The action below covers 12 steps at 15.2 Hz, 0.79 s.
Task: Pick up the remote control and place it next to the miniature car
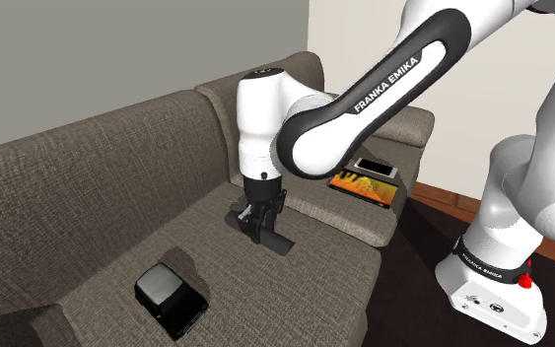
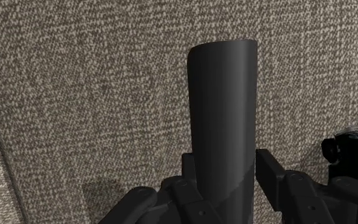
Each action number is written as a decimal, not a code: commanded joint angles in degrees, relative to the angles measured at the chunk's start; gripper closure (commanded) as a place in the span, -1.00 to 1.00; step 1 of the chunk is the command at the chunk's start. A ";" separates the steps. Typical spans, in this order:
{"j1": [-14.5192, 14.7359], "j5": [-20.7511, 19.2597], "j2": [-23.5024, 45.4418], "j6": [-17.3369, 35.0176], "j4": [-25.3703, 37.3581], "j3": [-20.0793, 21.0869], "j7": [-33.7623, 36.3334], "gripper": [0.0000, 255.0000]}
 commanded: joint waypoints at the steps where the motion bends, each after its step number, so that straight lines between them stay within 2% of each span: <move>1: 0.05 -0.25 0.94 1.69 -0.74 0.03 0.15 1.00; 12: 0.41 -2.48 7.50 10.08 -2.76 -0.31 1.34 1.00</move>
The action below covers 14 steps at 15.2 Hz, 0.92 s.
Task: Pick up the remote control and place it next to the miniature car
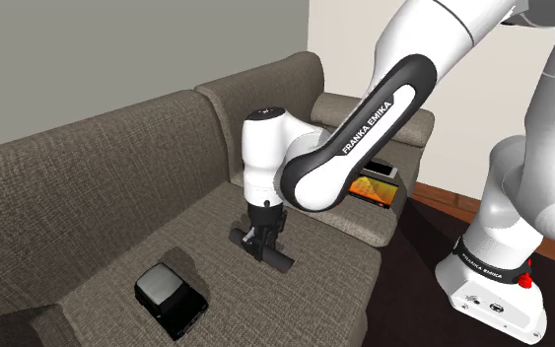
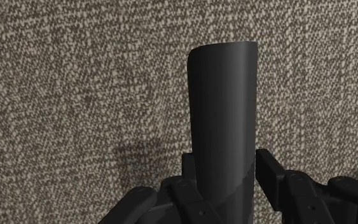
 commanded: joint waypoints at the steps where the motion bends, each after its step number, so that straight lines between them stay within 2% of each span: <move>1: 0.13 -0.55 1.38 1.38 0.01 -0.13 0.35 1.00; 7: 0.70 -2.48 6.13 6.37 -0.37 -0.90 1.45 1.00; 14: 0.72 -2.47 6.13 6.37 -0.37 -0.92 1.44 1.00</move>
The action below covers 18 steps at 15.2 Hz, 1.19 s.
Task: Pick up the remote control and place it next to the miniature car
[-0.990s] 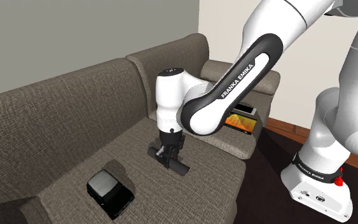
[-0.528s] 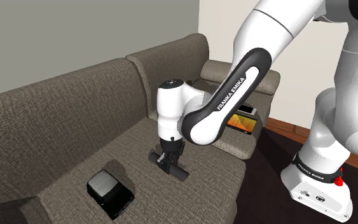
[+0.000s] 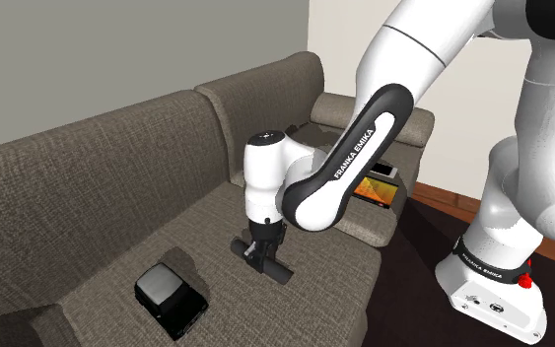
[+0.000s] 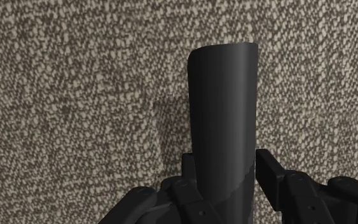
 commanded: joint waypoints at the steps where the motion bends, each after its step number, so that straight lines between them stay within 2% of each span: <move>1: 0.00 -0.01 0.01 0.01 0.01 0.00 0.00 1.00; 2: 0.00 0.00 0.00 0.01 0.01 0.00 0.00 -1.00; 7: 0.00 0.00 0.01 0.01 0.01 0.00 0.00 -1.00; 11: -1.13 2.75 -6.78 -6.82 0.23 0.99 -1.96 -1.00; 18: -1.08 2.76 -6.78 -6.82 0.23 0.95 -1.96 -1.00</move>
